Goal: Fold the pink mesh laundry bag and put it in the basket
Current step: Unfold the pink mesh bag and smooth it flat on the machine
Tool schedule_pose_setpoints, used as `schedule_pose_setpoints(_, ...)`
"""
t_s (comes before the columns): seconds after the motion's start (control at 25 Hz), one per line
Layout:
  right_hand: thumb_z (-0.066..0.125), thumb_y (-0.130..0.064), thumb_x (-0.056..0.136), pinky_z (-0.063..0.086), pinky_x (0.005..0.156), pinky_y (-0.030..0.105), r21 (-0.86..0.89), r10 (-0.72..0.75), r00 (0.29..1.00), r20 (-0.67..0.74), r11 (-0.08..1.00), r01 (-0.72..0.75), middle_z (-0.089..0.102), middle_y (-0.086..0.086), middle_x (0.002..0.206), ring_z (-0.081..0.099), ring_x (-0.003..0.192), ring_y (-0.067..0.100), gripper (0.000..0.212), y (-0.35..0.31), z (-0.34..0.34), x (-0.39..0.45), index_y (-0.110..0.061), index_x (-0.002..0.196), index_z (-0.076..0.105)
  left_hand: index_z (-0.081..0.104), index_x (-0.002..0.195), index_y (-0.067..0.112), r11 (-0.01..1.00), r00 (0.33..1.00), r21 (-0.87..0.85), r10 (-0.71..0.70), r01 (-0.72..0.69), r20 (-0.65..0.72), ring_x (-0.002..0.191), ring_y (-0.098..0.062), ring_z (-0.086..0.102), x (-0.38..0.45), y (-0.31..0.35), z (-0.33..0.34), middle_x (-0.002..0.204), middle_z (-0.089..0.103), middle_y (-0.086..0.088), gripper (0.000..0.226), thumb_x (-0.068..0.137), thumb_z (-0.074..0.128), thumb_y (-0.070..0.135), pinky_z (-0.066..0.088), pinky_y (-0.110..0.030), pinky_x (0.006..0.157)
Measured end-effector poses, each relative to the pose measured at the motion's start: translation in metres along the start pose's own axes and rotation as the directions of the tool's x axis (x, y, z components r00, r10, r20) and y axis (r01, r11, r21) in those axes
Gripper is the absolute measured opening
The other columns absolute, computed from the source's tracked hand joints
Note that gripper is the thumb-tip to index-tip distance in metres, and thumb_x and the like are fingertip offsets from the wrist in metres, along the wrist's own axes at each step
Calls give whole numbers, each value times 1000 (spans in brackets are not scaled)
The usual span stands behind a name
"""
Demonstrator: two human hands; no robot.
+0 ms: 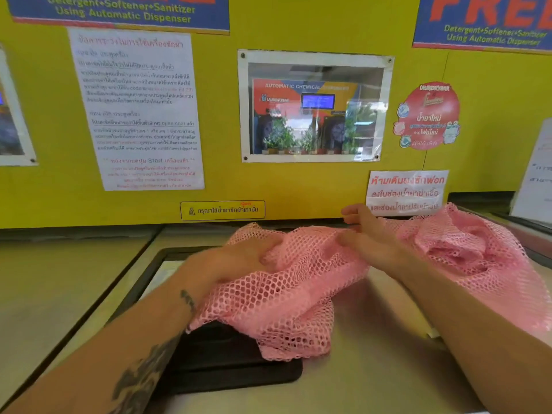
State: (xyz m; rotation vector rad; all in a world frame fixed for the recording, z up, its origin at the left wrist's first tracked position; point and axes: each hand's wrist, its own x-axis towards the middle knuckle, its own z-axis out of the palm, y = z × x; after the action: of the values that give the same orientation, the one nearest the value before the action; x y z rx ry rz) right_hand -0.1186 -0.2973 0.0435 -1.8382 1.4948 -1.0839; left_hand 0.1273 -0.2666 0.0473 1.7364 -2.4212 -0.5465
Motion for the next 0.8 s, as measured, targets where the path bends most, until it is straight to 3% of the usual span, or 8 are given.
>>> schedule_pose_setpoints(0.04,65,-14,86,41,65,23,-34,-29,995,-99,999,26,55,4,114,53,97,17,39,3,-1,2,-17,121,50,48,138,33,998,1000,56,-11,12,-21,126,-27,51,4,-3,5,142,49,2,59,85,54,57,41,-41,105)
schedule_pose_setpoints(0.16,62,-10,87,39,59,25,-45,-223,929,-294,974,220,59,7,81,50,72,17,7,1,-9,-3,-12,93,59,59,109,22,985,897,50,-128,164,-424,103,-30,61,4,-9,-7,112,65,-3,24,87,52,29,48,-38,83)
schedule_pose_setpoints(0.24,64,-14,87,42,64,30,-83,-304,946,-114,952,296,63,4,78,53,70,15,5,-4,-5,-12,-18,86,64,57,116,21,961,823,-13,-243,276,-513,103,-30,60,-5,-25,-17,109,64,-3,30,86,58,25,48,-41,86)
schedule_pose_setpoints(0.36,68,-35,85,46,85,35,-373,-158,913,377,876,305,66,2,101,59,95,19,26,-2,25,-24,-28,110,64,44,136,23,909,765,-134,-406,394,-501,114,-34,53,-15,-53,-23,130,55,-11,65,76,72,27,45,-47,95)
schedule_pose_setpoints(0.44,67,-41,84,42,95,34,-482,-152,902,405,803,351,59,2,118,52,109,18,49,1,44,-24,-33,130,53,35,142,29,889,740,-57,-411,454,-533,131,-36,36,-15,-53,-23,140,40,-11,72,77,67,26,29,-59,109)
schedule_pose_setpoints(0.56,65,-26,84,39,87,16,-358,-296,918,263,854,378,51,-1,128,46,115,8,56,-3,57,-22,-30,137,47,56,118,35,972,726,-56,-207,226,-656,127,-28,42,-16,-29,-25,125,49,0,40,82,57,20,27,-52,108)
schedule_pose_setpoints(0.68,57,-19,81,40,88,22,-312,-416,826,381,783,538,60,-4,119,53,110,9,40,-3,71,-23,-34,117,67,68,102,26,996,853,-82,-58,18,-519,104,-19,59,-17,-19,-22,106,62,7,22,89,52,17,45,-33,88)
schedule_pose_setpoints(0.8,53,-9,79,44,80,27,-303,-473,794,383,747,592,66,2,102,58,97,14,25,-8,65,-22,-17,91,74,50,139,31,984,972,81,-145,162,-183,135,-24,41,-14,-35,-13,152,41,3,46,94,46,35,32,-41,112)
